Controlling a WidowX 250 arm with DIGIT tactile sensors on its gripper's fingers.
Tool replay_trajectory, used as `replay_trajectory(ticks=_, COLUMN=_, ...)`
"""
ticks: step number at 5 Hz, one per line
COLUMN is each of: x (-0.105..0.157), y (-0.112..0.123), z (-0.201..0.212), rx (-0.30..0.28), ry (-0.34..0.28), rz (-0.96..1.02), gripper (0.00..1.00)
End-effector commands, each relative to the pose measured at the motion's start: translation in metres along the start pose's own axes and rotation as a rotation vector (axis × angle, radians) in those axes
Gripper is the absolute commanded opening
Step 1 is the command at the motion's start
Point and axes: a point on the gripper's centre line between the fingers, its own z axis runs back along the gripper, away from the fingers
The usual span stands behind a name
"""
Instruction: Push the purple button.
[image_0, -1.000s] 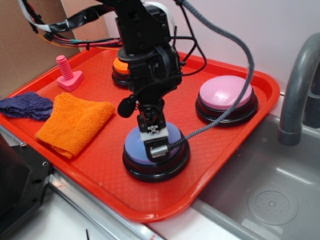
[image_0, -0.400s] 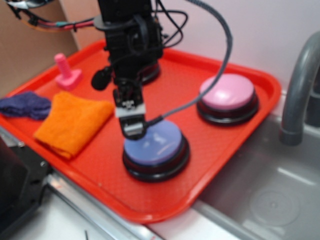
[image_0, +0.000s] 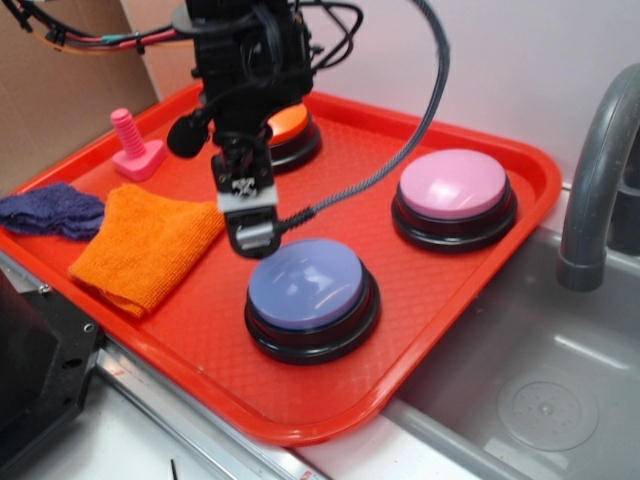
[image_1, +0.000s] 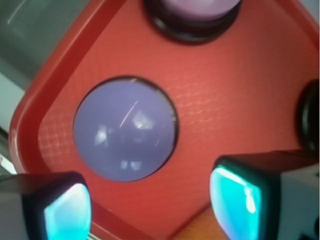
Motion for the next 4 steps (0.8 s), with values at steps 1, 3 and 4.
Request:
replay_trajectory(ticks=1, x=0.001, y=-0.011, z=0.03, rx=0.012, ry=-0.054, rz=0.011, gripper=1.0)
replay_trajectory(ticks=3, x=-0.002, y=-0.016, z=0.041, rx=-0.016, ry=-0.04, rz=0.01, gripper=1.0)
replay_trajectory(ticks=4, x=-0.004, y=-0.021, z=0.053, rx=0.047, ry=-0.03, rz=0.017, gripper=1.0)
